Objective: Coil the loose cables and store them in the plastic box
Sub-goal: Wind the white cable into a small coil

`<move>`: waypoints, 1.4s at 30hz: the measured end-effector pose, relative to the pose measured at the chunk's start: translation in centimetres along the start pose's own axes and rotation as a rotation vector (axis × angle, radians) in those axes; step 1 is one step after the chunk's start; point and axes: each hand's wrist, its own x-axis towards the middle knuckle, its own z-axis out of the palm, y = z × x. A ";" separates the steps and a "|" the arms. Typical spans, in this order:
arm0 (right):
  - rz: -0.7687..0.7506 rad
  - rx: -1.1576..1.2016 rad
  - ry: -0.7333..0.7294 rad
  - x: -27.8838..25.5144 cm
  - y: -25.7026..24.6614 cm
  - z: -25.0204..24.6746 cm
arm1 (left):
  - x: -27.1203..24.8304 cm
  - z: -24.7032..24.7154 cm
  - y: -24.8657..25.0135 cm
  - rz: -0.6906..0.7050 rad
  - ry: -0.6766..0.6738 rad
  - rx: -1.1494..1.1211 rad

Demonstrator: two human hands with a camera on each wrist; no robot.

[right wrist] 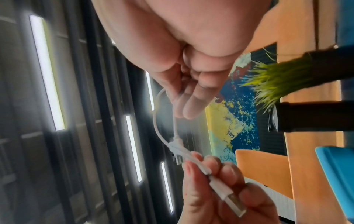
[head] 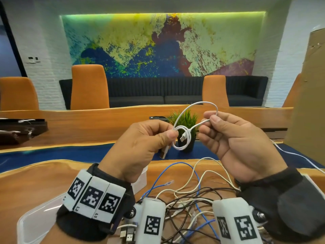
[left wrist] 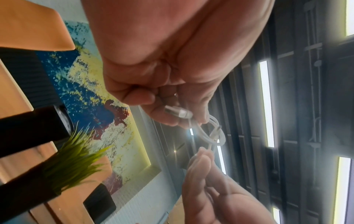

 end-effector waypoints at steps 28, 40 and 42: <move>-0.536 -1.013 0.301 0.2 0.0 -1.6 | 0.3 1.4 -0.4 -0.084 0.125 -0.249; 0.118 0.211 0.098 0.2 -0.1 0.1 | 0.3 1.9 -0.5 -0.080 0.123 -0.318; 0.188 0.222 0.037 0.0 0.0 0.4 | 0.3 2.1 -0.7 -0.070 0.121 -0.332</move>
